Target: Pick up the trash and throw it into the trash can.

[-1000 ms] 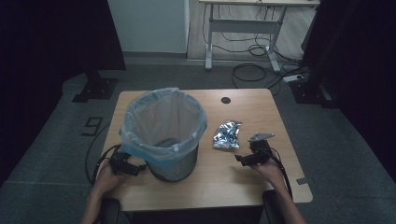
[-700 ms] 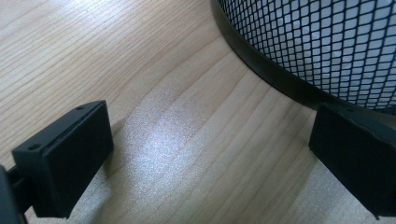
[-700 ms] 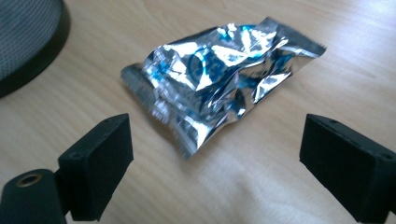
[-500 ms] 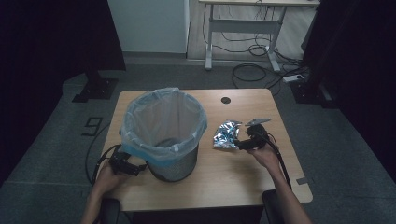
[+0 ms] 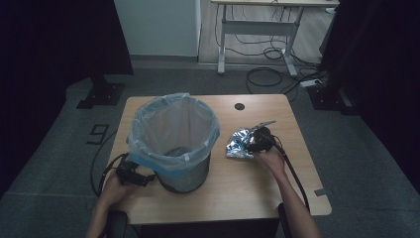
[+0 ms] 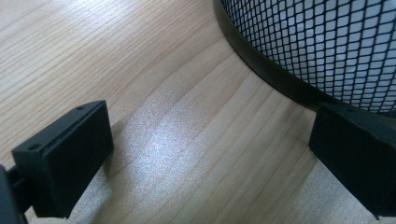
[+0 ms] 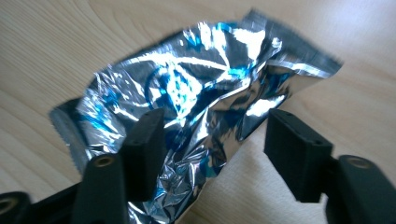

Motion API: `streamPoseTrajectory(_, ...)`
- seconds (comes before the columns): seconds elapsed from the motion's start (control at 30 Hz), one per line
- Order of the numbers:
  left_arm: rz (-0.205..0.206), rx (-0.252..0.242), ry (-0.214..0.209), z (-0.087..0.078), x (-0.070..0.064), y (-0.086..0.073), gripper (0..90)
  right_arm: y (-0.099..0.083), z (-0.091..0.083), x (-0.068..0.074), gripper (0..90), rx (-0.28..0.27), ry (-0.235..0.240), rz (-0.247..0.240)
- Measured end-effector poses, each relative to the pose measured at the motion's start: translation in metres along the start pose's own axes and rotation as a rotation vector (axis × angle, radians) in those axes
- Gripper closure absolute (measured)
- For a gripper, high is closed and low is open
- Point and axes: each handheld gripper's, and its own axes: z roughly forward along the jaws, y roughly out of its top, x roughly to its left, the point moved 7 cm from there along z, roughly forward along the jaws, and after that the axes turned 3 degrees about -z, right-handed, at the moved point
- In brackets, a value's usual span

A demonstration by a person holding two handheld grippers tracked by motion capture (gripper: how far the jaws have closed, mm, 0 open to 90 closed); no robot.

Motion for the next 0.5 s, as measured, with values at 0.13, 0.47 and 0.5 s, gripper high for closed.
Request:
streamPoseTrajectory(0.13,0.000,0.000,0.000,0.000,0.000,0.000,0.0,-0.007,0.011,0.001,48.5,0.046,-0.018,-0.005)
streamPoseTrajectory(0.47,0.000,0.000,0.000,0.000,0.000,0.000,0.0,-0.012,0.013,-0.003,79.0,0.055,-0.047,-0.008)
streamPoseTrajectory(0.5,0.000,0.000,0.000,0.000,0.000,0.000,0.0,-0.013,0.013,-0.004,80.2,0.055,-0.041,-0.008)
